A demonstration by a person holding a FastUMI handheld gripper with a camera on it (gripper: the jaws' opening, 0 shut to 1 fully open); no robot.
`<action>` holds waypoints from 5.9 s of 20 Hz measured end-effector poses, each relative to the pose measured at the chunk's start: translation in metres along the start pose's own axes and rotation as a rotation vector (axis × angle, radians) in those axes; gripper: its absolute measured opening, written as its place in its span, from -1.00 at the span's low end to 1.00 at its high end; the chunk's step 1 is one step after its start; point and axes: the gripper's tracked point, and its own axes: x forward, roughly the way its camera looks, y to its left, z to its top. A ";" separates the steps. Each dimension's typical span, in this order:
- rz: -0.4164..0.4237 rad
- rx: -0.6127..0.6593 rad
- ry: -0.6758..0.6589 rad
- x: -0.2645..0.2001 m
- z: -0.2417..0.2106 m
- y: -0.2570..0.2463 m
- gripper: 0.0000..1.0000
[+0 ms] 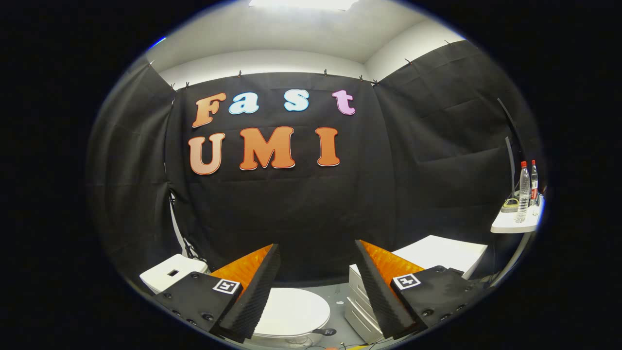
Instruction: Open the toilet lid.
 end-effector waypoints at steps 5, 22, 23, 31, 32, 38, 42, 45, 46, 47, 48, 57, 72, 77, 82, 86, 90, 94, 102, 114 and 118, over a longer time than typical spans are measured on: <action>-0.009 -0.005 -0.001 -0.002 0.000 -0.006 0.97; -0.028 0.027 0.123 0.021 -0.132 -0.028 0.97; -0.035 0.035 0.143 0.023 -0.148 -0.031 0.97; -0.167 0.172 0.318 0.027 -0.282 -0.078 0.97; -0.190 0.196 0.336 0.026 -0.296 -0.086 0.98; -0.326 0.438 0.407 0.018 -0.374 -0.113 0.98; -0.382 0.594 0.444 0.022 -0.419 -0.117 0.97; -0.379 0.665 0.490 0.028 -0.448 -0.111 0.94; -0.368 0.687 0.507 0.030 -0.454 -0.106 0.87; -0.364 0.699 0.521 0.032 -0.460 -0.104 0.80; -0.357 0.712 0.540 0.033 -0.466 -0.101 0.72; -0.272 0.957 0.712 0.039 -0.501 -0.071 0.12; -0.267 1.010 0.623 0.039 -0.435 -0.065 -0.84; -0.233 0.931 0.564 0.052 -0.391 -0.053 -0.84; -0.161 0.760 0.507 0.063 -0.329 -0.024 -0.84; -0.092 0.696 0.455 0.065 -0.274 0.010 -0.84; -0.039 0.624 0.422 0.061 -0.236 0.047 -0.84; -0.001 0.546 0.410 0.060 -0.212 0.074 -0.84; 0.046 0.453 0.385 0.057 -0.177 0.124 -0.84; 0.107 0.305 0.335 0.047 -0.144 0.200 -0.84; 0.131 0.261 0.322 0.044 -0.134 0.227 -0.84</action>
